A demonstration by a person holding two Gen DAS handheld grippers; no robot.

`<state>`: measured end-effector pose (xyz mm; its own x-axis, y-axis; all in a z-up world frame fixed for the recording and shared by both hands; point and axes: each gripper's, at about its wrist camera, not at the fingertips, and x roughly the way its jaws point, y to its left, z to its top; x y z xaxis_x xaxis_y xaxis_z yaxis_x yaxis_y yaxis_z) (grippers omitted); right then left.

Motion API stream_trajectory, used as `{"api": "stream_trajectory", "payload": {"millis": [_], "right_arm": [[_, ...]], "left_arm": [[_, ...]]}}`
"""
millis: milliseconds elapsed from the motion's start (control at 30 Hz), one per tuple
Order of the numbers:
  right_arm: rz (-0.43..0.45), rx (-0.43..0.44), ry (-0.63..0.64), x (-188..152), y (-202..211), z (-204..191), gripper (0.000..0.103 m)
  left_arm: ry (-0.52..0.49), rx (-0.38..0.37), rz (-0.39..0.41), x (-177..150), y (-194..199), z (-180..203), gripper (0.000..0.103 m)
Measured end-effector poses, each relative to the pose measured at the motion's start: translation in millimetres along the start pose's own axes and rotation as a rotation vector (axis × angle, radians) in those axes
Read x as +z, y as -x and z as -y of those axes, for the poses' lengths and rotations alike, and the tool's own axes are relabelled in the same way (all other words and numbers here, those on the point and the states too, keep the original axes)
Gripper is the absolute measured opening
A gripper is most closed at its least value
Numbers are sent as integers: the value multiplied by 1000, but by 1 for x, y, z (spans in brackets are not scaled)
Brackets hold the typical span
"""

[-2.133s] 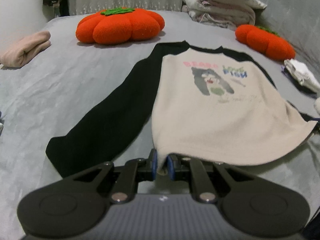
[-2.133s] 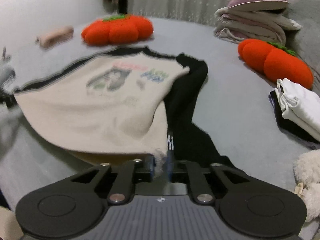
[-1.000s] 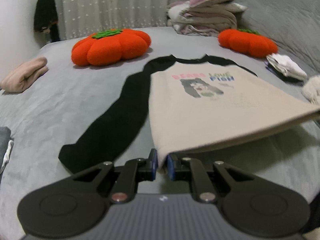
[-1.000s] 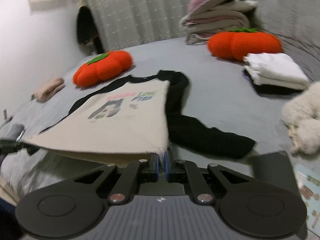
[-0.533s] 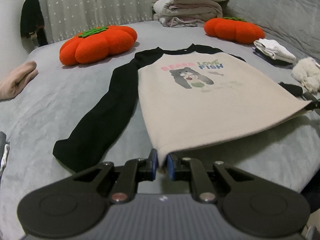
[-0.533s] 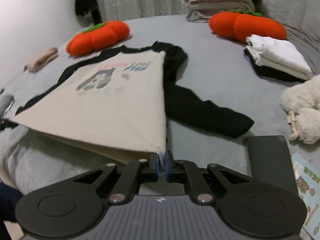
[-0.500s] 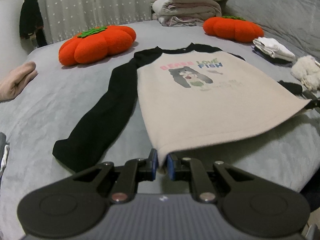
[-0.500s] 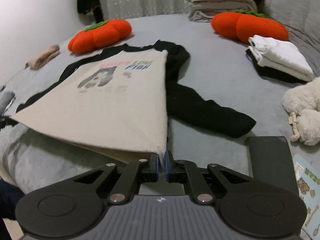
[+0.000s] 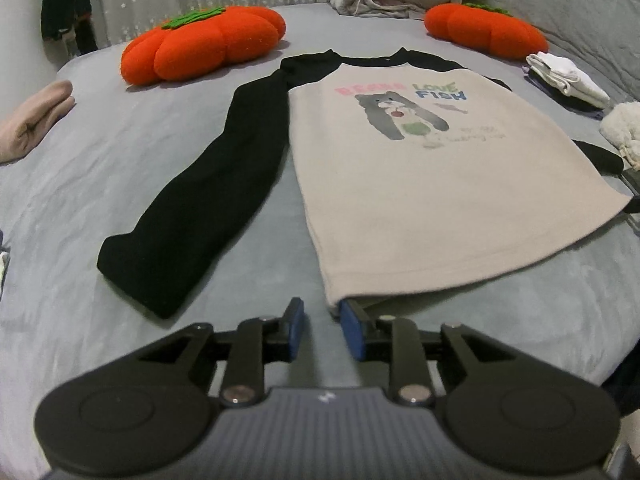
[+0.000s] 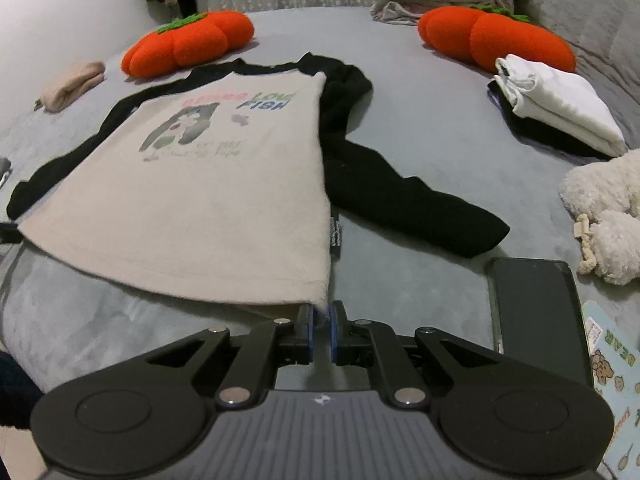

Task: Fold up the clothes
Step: 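Open both grippers and release the hem, then grasp the cream hem again with both grippers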

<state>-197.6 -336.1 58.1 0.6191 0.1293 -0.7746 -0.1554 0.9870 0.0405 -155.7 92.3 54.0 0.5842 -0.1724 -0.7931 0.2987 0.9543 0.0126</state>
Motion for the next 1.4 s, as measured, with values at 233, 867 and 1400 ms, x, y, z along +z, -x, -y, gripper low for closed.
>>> {"api": "stream_trajectory", "payload": {"millis": [233, 867, 1400], "right_arm": [[-20, -9, 32, 0, -8, -10, 13], [47, 188, -430, 3, -7, 34, 8], [-5, 185, -458, 5, -31, 17, 25]], "left_arm": [[-58, -17, 37, -3, -4, 12, 40], [299, -97, 54, 13, -11, -33, 8], [378, -101, 50, 8, -29, -35, 14]]}}
